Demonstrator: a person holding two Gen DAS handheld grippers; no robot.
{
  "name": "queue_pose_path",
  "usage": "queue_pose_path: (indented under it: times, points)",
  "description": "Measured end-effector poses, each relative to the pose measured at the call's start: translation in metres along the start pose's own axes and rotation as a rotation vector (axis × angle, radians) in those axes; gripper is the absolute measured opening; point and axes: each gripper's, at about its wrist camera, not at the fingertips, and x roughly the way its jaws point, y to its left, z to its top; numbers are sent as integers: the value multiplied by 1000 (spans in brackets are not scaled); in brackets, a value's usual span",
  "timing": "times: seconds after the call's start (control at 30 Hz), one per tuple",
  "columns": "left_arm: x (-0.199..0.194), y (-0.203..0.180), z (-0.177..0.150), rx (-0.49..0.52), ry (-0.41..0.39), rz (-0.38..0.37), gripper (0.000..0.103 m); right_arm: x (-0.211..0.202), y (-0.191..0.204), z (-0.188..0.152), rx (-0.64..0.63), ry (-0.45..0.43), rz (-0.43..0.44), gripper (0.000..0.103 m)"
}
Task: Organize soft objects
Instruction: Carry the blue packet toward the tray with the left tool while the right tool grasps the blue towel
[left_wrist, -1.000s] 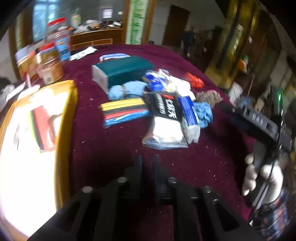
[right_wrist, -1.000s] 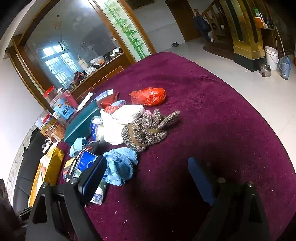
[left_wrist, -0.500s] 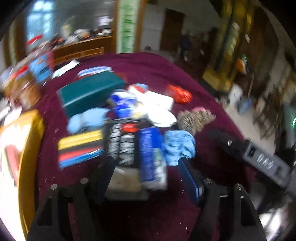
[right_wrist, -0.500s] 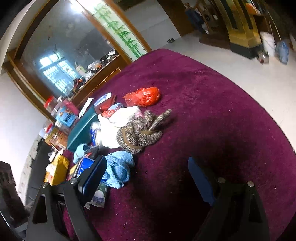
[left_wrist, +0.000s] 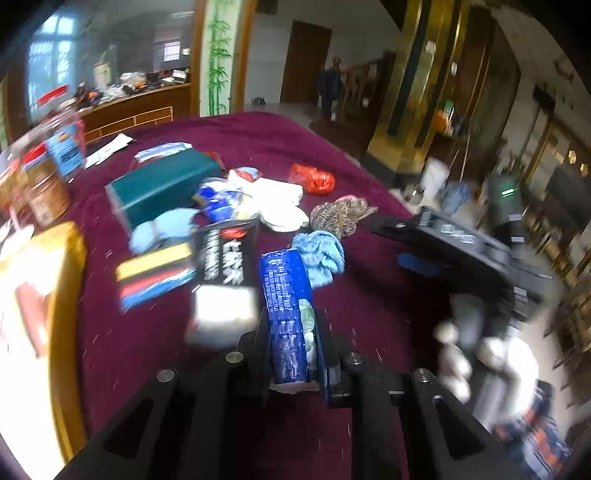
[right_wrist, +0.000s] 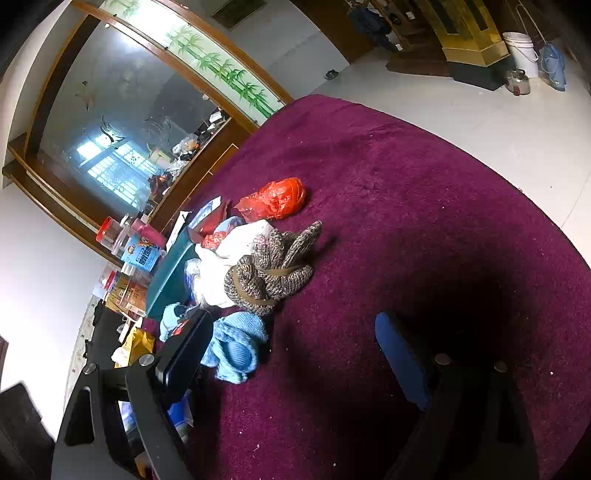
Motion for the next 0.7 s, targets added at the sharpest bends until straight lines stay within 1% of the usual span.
queue_pose_path:
  times: [0.1,0.27,0.37,0.43,0.5,0.6,0.67,0.7]
  points:
    - [-36,18,-15,-55,-41,-28,19,1,3,-1,-17,2,-13,89]
    - [-84,49,-36,-128,-135,7,19,6,12,-3,-70,13,-49,92]
    - [-102,70,-46,-169,-158,13,19,9,20,-2,-106,55,-94,92]
    - [-113,87,-54,-206,-172,30,19,10,29,-1,-112,92,-84,91]
    - [-120,103,-61,-246,-181,41,19,12,43,0,-134,110,-77,91]
    - [-127,128,-73,-318,-188,58,19,28,74,-4,-236,153,-125,88]
    - [-135,145,-82,-359,-192,85,19,46,90,-10,-295,192,-177,78]
    - [-138,150,-85,-369,-194,100,19,52,93,-13,-309,204,-195,58]
